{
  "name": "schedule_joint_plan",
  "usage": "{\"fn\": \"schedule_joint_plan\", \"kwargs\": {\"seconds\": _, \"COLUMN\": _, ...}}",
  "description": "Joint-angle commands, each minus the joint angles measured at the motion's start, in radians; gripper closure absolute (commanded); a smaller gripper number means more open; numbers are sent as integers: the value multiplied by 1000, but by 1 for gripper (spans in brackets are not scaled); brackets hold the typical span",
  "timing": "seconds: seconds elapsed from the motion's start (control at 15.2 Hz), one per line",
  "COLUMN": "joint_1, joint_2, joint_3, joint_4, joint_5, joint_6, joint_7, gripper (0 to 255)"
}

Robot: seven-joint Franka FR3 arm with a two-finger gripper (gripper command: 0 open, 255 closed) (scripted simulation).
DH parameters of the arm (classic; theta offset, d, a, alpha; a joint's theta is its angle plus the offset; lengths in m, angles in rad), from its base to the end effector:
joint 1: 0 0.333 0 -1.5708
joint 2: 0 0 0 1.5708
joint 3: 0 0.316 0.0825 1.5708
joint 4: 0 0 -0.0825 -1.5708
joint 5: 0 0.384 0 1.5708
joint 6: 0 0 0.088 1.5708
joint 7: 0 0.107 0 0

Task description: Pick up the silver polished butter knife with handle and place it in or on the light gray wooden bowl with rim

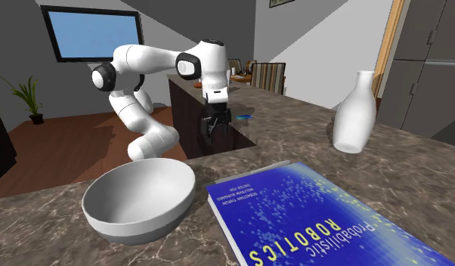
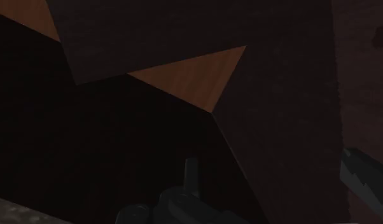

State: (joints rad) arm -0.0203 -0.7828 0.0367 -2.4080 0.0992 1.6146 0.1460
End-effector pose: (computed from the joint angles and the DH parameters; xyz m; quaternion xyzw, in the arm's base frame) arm 0.3104 0.0181 0.5688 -0.9967 0.0725 0.0082 0.0361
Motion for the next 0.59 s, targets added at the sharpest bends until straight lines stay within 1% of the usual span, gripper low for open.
{"fn": "schedule_joint_plan", "kwargs": {"seconds": 0.0, "joint_1": 0, "joint_2": 0, "joint_3": 0, "joint_4": 0, "joint_5": 0, "joint_6": 0, "joint_7": 0, "gripper": 0}}
{"fn": "schedule_joint_plan", "kwargs": {"seconds": 0.26, "joint_1": 18, "joint_2": 21, "joint_3": -86, "joint_4": 10, "joint_5": -110, "joint_6": 71, "joint_7": -236, "gripper": 0}}
{"fn": "schedule_joint_plan", "kwargs": {"seconds": 0.53, "joint_1": 45, "joint_2": 68, "joint_3": -173, "joint_4": 45, "joint_5": -198, "joint_6": 158, "joint_7": -465, "gripper": 0}}
